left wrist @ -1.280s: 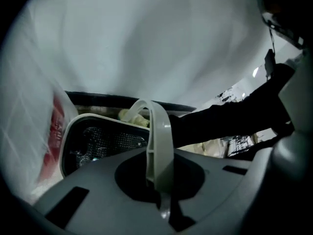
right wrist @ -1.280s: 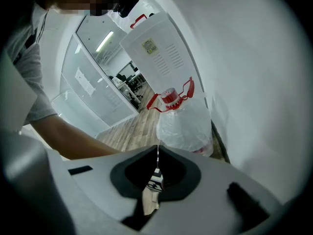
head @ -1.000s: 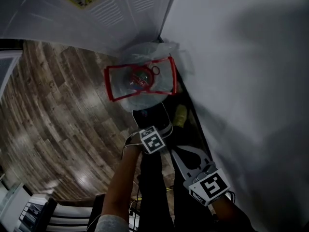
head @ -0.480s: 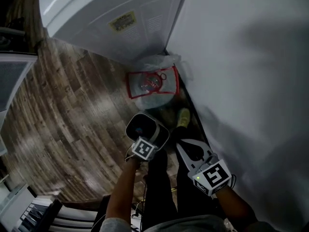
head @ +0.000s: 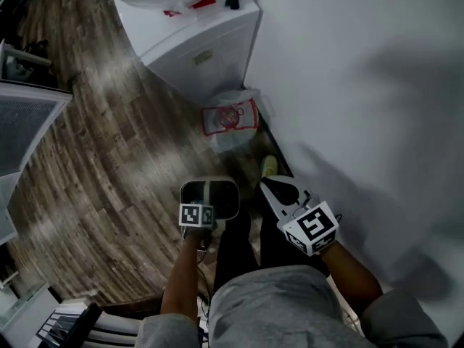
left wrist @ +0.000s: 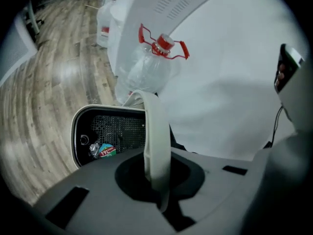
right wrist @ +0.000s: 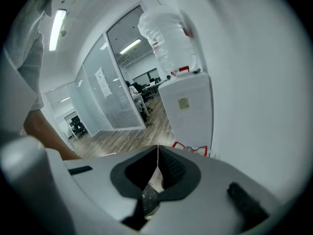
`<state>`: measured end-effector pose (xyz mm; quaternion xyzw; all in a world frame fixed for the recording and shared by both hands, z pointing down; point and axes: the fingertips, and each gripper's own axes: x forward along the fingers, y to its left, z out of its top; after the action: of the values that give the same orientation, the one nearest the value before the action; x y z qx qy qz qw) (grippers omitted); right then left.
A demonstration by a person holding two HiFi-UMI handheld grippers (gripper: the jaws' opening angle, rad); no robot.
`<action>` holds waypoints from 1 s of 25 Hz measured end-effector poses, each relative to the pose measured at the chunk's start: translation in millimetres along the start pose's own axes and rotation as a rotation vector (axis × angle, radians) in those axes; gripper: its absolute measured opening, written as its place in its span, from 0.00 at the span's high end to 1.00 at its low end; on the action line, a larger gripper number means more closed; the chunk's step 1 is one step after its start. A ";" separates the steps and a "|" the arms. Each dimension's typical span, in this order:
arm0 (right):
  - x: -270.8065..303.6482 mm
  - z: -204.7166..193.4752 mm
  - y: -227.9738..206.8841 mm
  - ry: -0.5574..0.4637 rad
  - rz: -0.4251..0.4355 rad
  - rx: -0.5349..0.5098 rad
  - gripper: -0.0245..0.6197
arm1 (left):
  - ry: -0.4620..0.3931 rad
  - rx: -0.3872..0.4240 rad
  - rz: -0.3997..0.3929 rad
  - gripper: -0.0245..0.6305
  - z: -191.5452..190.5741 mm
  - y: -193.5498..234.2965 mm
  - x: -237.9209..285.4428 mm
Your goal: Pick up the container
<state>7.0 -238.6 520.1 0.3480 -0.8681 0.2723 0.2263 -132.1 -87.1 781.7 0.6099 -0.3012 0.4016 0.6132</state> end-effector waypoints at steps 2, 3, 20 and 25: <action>-15.7 23.9 4.7 -0.028 -0.014 -0.033 0.92 | -0.025 -0.048 -0.002 0.94 -8.3 -7.0 -22.3; -24.1 35.3 6.0 -0.046 -0.022 -0.042 0.92 | -0.031 -0.069 0.005 0.94 -13.3 -9.6 -32.2; -146.1 118.5 8.8 -0.266 -0.177 -0.030 0.92 | -0.198 -0.267 0.007 0.94 -52.9 -11.1 -146.5; -171.2 132.8 17.3 -0.327 -0.207 0.005 0.92 | -0.235 -0.307 0.015 0.94 -52.7 -2.7 -163.6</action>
<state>79.6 -229.3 315.5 0.4755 -0.8522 0.1894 0.1082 -217.2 -55.2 635.9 0.5498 -0.4329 0.2814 0.6566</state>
